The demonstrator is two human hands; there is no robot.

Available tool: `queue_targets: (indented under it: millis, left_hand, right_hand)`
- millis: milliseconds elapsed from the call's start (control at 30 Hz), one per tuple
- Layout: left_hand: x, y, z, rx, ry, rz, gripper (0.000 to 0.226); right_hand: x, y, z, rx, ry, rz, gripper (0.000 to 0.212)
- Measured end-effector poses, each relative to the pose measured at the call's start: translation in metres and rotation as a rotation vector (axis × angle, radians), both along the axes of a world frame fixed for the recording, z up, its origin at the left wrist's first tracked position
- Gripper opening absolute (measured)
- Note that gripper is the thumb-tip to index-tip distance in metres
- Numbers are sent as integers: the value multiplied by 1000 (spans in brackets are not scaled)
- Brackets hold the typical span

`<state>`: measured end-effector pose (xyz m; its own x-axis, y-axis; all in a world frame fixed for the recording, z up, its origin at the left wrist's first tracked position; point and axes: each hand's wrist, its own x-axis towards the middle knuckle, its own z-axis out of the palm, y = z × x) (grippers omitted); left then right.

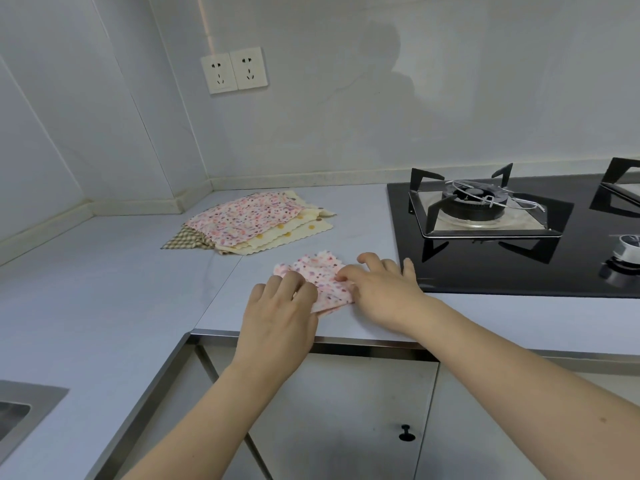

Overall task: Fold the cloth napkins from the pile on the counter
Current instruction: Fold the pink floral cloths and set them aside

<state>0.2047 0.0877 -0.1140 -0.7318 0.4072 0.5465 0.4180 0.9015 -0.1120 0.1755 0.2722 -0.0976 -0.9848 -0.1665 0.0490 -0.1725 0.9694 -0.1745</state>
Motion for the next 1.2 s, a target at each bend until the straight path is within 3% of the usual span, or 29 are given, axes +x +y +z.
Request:
queue_targets:
  millis: [133,300,767,833,1000,1200]
  left_hand:
    - [2,-3,5,10,-46,-58,18]
    - [4,2,16,-62,-170,51,19]
    - [3,-4,23,-224,-399,90,83]
    - [6,-4,20,-199,-350,127,77]
    - [12,-12,14,-101,-32,86,33]
    - [16,-35,22,-148,-92,-52,36]
  right_hand:
    - [2,4,11,59,-87,-35,41]
    - [1,2,14,49,-120,-50,40]
    - [4,6,14,-3,-161,-8,33]
    - [3,6,12,-6,-159,-3,33]
    - [0,6,12,-10,-158,-11,34]
    - [-1,12,10,68,-86,-13,43]
